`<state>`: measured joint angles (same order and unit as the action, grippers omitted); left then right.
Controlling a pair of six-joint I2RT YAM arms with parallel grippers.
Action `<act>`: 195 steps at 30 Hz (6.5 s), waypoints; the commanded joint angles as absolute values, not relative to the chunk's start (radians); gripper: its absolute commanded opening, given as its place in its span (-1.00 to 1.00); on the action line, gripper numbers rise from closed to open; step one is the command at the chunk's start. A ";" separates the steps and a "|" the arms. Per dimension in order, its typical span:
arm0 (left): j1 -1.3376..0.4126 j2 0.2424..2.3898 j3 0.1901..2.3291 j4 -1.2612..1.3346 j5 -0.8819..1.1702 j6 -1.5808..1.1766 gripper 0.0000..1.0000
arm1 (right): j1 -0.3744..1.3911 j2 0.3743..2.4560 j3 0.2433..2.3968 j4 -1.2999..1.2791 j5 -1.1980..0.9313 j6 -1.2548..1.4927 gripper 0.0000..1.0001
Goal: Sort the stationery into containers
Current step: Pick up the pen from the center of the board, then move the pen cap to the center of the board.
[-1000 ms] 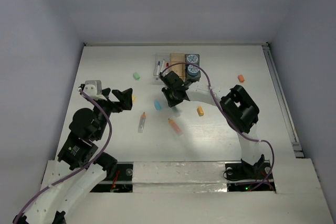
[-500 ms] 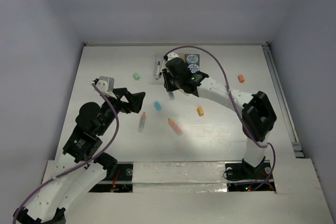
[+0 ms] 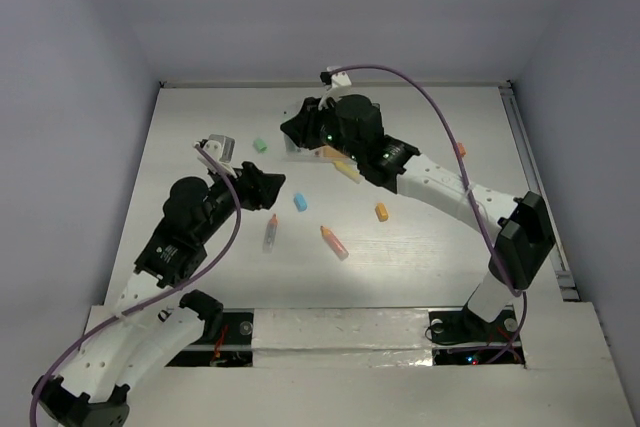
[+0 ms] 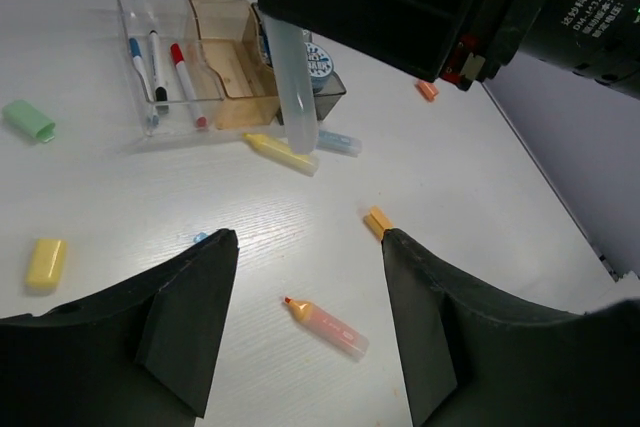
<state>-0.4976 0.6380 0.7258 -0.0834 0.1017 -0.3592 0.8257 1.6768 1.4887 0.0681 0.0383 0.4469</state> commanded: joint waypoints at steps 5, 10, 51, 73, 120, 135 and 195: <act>-0.468 0.661 0.735 0.029 0.169 -0.396 -0.03 | 0.874 1.666 1.500 0.193 -0.061 0.485 -0.65; -0.431 0.681 0.721 0.044 0.204 -0.402 -0.14 | 0.907 1.675 1.497 0.212 -0.112 0.491 -0.65; -0.385 0.678 0.742 -0.032 0.084 -0.341 -1.00 | 0.927 1.658 1.558 0.049 -0.199 0.405 0.37; -0.347 0.586 0.771 0.002 0.077 -0.322 -1.00 | 0.721 2.082 2.001 -0.228 -0.334 0.223 -0.47; -0.383 0.511 0.752 0.074 0.150 -0.394 -1.00 | 0.816 2.802 2.690 -0.363 0.087 0.101 0.18; -0.383 0.486 0.805 0.003 0.140 -0.456 -1.00 | 0.816 2.816 2.595 -0.380 0.100 0.233 0.36; -0.403 0.406 0.709 -0.020 0.150 -0.408 -1.00 | 0.857 2.309 1.743 0.075 0.195 0.394 -0.47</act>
<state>-0.3985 0.3923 0.7090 -0.0750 0.1463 -0.4126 0.8288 2.4031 1.8141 0.0387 0.1432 0.3691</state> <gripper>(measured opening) 0.142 0.318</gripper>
